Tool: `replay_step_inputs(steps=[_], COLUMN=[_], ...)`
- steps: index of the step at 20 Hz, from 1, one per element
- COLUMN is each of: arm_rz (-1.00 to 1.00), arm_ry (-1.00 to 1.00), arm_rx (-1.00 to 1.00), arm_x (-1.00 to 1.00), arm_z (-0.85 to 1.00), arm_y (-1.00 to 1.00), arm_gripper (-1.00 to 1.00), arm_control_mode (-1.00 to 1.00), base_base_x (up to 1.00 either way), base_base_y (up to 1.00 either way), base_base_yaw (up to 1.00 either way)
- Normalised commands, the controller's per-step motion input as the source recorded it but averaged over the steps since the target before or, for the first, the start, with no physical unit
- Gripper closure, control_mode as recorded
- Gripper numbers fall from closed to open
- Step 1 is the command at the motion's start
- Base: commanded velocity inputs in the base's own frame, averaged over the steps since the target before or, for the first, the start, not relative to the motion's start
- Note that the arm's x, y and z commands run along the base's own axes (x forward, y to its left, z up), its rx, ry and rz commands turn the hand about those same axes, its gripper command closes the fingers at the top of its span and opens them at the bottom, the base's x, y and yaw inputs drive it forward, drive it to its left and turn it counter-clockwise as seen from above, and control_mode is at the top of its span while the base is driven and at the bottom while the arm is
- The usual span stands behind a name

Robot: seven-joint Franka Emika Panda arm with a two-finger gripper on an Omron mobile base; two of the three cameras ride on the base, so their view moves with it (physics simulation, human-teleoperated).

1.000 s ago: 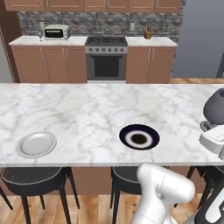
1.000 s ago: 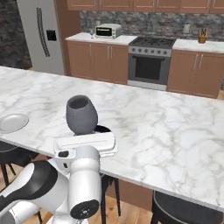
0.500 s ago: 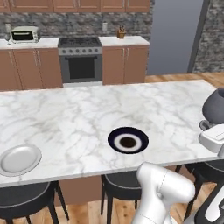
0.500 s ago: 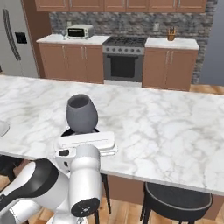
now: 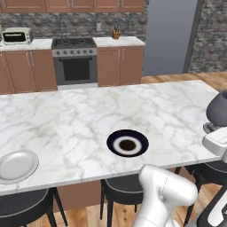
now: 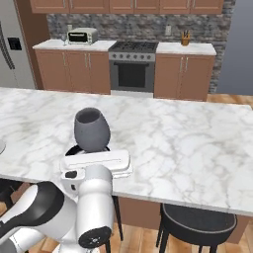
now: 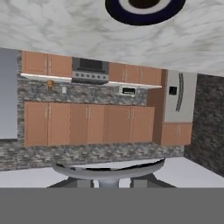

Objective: Retrieve the wine glasses from the counter and place one next to each plate.

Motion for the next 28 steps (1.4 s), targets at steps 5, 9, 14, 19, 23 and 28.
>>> replay_step_inputs(steps=[5, 9, 14, 19, 23, 28], arm_rz=[-0.01, 0.0, 0.02, 0.1, 0.14, 0.16], arm_ry=[0.06, 0.0, 0.0, 0.0, 0.01, 0.08], arm_rx=[0.0, 0.0, -0.06, -0.1, -0.09, -0.03], arm_x=[0.83, 0.84, 0.64, 0.61, 0.59, 0.44], arm_z=[-0.06, -0.12, -0.29, -0.34, -0.31, -0.34], arm_y=[0.0, 0.0, 0.0, 0.0, -0.01, -0.21], arm_gripper=[1.0, 1.0, 1.0, 1.0, 1.0, 1.0], arm_control_mode=[-1.0, -1.0, -1.0, -1.0, -1.0, -1.0], base_base_x=[0.0, 0.0, 0.0, 0.0, 0.0, 0.0], base_base_y=[0.0, 0.0, 0.0, 0.0, 0.0, 0.0], base_base_yaw=[0.0, 0.0, 0.0, 0.0, 0.0, 0.0])
